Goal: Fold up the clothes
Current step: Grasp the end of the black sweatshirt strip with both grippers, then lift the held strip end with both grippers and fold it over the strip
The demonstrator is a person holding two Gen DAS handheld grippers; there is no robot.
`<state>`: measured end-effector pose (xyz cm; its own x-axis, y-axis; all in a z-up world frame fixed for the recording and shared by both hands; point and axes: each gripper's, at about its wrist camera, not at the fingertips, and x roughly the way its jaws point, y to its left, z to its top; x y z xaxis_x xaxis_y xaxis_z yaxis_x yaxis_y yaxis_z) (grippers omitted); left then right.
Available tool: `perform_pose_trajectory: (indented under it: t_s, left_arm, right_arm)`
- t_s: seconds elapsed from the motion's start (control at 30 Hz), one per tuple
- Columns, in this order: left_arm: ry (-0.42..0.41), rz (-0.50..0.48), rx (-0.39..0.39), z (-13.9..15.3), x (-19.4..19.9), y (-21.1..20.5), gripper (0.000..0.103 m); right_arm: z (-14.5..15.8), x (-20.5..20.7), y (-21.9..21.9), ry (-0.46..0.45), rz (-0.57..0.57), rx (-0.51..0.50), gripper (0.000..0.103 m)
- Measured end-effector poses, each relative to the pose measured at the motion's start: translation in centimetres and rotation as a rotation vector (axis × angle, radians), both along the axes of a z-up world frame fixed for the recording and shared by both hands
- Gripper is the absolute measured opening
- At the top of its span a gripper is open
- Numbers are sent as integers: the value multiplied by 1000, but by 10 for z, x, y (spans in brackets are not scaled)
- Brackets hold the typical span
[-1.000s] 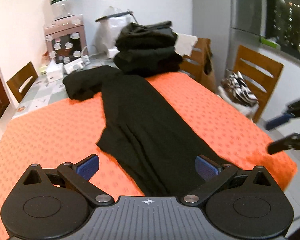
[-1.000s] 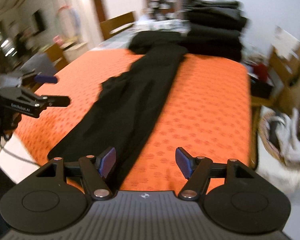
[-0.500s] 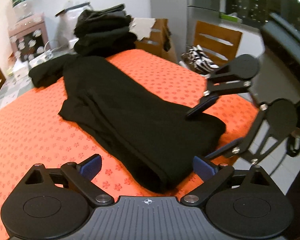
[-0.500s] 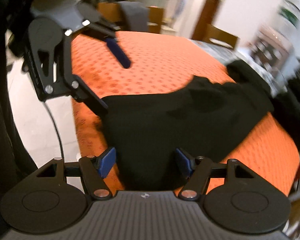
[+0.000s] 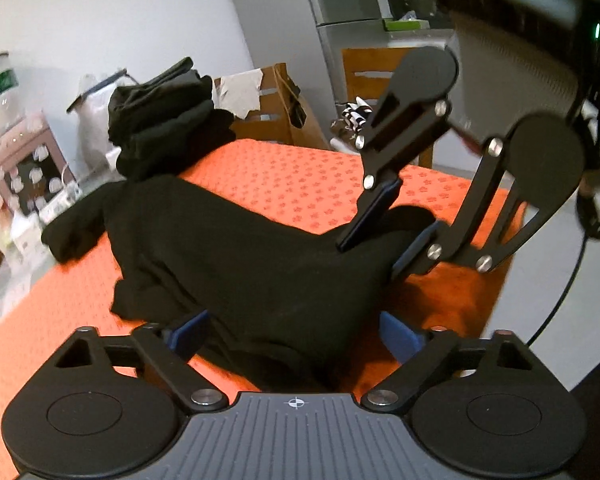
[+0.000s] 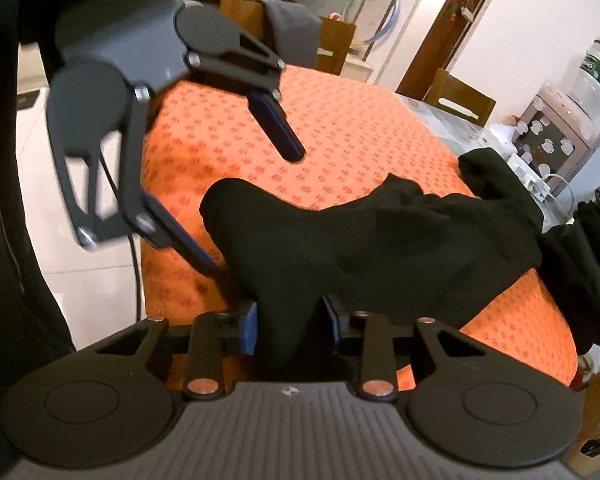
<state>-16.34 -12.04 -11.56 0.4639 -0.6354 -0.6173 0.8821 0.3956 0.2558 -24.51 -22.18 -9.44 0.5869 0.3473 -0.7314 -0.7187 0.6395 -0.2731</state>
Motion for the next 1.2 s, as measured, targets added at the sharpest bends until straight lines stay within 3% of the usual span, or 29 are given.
perform_pose_trajectory:
  t_s: [0.07, 0.1, 0.13, 0.23, 0.27, 0.33, 0.4, 0.43, 0.47, 0.57, 0.73, 0.87, 1.2]
  left_arm:
    - [9, -22, 2, -3, 8, -4, 65]
    - [35, -46, -5, -3, 11, -4, 45]
    - [71, -61, -16, -1, 15, -3, 34]
    - [138, -57, -63, 6, 24, 1, 27]
    - [142, -52, -75, 9, 25, 2, 26]
    - [143, -52, -87, 15, 25, 3, 23]
    - [143, -56, -97, 21, 25, 4, 21]
    - [143, -57, -101, 23, 25, 4, 20]
    - [143, -56, -106, 25, 25, 5, 19]
    - [150, -44, -151, 38, 29, 12, 19]
    - [115, -90, -196, 73, 24, 20, 19]
    - [118, -133, -213, 92, 11, 33, 19]
    - [232, -141, -253, 97, -20, 71, 19]
  right_arm:
    - [6, 4, -4, 2, -10, 15, 38]
    - [8, 6, -6, 6, -17, 24, 38]
    - [10, 7, -8, 6, -17, 28, 38]
    - [11, 5, -13, -8, 1, 27, 49]
    - [10, 2, -14, -17, 10, 25, 57]
    - [6, -1, -14, -29, 28, 9, 62]
    - [1, 1, -14, -41, 40, -25, 62]
    - [-1, 2, -13, -51, 43, -41, 51]
    - [-2, 3, -12, -62, 45, -57, 26]
    - [12, 9, -15, -71, 9, -29, 20]
    - [52, 1, -11, -102, -43, -15, 20]
    - [80, -12, -1, -73, -59, -17, 20]
    - [108, -42, 28, 79, -99, 53, 20]
